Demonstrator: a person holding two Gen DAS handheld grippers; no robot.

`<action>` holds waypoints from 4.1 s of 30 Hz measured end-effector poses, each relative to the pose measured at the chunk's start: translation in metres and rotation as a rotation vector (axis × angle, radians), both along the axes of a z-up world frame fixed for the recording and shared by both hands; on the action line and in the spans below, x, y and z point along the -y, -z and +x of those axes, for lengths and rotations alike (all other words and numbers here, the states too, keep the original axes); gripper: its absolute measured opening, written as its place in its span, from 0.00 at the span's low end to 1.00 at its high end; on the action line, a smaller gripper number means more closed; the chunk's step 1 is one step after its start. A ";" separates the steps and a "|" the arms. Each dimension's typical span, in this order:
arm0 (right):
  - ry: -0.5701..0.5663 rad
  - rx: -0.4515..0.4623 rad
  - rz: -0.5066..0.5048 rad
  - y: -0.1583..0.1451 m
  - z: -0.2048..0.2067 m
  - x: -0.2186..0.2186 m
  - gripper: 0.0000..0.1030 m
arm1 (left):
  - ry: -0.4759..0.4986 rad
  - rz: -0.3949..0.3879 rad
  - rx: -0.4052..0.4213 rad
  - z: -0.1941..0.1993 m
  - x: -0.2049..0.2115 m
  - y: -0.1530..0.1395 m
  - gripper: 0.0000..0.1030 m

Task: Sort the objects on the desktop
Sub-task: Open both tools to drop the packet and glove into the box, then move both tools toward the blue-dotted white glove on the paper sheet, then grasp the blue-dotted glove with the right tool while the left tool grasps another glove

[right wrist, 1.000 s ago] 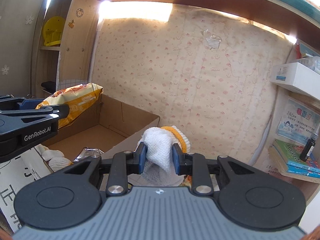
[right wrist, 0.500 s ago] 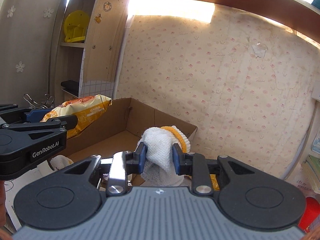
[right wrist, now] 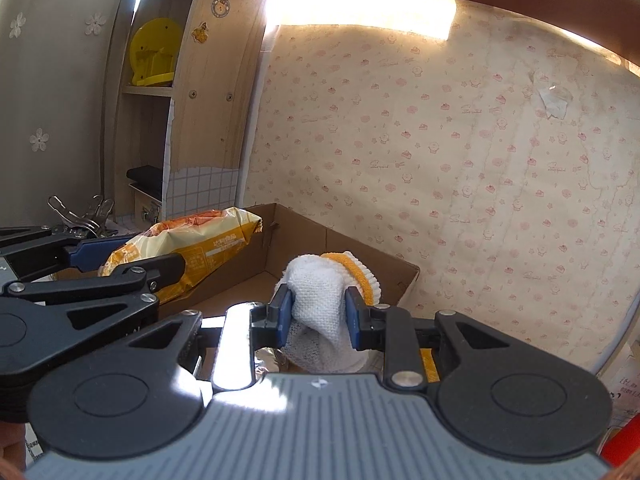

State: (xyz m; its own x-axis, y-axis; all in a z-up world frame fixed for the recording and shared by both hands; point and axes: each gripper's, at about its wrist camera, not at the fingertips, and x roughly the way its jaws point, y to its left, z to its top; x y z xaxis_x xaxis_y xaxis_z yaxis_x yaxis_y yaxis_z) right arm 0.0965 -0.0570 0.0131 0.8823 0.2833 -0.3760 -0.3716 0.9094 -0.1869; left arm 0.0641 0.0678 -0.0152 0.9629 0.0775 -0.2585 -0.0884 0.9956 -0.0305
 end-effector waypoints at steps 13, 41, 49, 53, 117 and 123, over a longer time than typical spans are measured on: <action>-0.026 -0.045 0.031 0.009 0.032 -0.012 0.45 | -0.062 -0.019 -0.048 0.020 -0.010 0.004 0.39; 0.176 0.098 0.055 -0.005 -0.056 0.083 0.83 | 0.040 -0.037 -0.009 -0.013 0.034 -0.003 0.75; 0.322 0.047 -0.016 0.033 -0.110 0.137 0.88 | 0.133 -0.046 -0.018 -0.028 0.067 0.003 0.75; 0.441 -0.015 -0.015 0.060 -0.132 0.176 0.90 | 0.179 -0.039 -0.029 -0.030 0.089 0.008 0.75; 0.439 -0.225 0.151 0.129 -0.112 0.263 0.90 | 0.441 0.081 -0.352 0.120 0.345 0.111 0.65; 0.459 -0.275 0.133 0.134 -0.100 0.261 0.62 | 0.466 0.061 -0.347 0.119 0.339 0.111 0.52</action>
